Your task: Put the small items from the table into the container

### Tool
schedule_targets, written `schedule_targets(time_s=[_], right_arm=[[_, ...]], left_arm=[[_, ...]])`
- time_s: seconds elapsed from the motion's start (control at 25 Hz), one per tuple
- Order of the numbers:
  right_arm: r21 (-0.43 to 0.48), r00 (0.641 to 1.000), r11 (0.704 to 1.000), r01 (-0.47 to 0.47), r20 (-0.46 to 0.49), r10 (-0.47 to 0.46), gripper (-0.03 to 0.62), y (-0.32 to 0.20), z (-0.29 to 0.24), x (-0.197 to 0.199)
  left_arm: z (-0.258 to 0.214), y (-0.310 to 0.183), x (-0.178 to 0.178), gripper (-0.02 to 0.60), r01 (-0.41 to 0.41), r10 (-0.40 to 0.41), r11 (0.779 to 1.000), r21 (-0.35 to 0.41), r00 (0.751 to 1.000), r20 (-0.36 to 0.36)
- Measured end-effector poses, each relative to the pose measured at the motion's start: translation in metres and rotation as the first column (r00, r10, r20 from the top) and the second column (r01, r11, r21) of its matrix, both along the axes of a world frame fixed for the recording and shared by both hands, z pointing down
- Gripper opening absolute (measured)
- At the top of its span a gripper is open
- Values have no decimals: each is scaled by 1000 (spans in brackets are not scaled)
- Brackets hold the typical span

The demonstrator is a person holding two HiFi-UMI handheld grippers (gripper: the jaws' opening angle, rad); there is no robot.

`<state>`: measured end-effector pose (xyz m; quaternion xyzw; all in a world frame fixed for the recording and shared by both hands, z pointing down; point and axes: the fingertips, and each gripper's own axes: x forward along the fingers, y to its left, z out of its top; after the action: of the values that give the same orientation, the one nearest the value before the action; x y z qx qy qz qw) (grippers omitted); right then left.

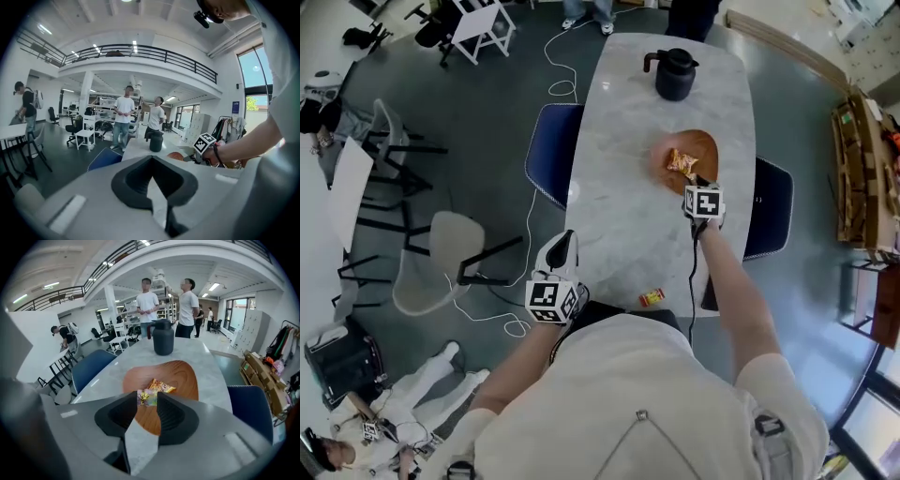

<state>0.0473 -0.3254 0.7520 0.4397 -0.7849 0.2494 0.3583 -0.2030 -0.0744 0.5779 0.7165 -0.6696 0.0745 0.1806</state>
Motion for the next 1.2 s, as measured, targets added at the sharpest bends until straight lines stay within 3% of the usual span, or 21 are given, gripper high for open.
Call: schedule_targets(time_s=[0.28, 0.6, 0.84, 1.0, 1.2], right_arm=[[-220, 989, 974, 53, -126, -82, 160, -38, 83, -13], [-400, 944, 914, 66, -273, -187, 160, -50, 120, -16], [-436, 919, 896, 81, -316, -237, 164, -55, 134, -13], [-460, 923, 884, 81, -300, -241, 200, -51, 136, -13], [-409, 943, 909, 81, -263, -203, 207, -53, 116, -13]], left_arm=[[17, 17, -31, 5, 144, -144, 985, -92, 990, 8], [26, 34, -50, 5, 226, -225, 966, -128, 974, 20], [23, 48, -53, 5, 261, -259, 957, -128, 965, 34], [21, 55, -53, 5, 268, -266, 955, -127, 963, 36], [15, 54, -48, 5, 238, -235, 966, -103, 971, 43]])
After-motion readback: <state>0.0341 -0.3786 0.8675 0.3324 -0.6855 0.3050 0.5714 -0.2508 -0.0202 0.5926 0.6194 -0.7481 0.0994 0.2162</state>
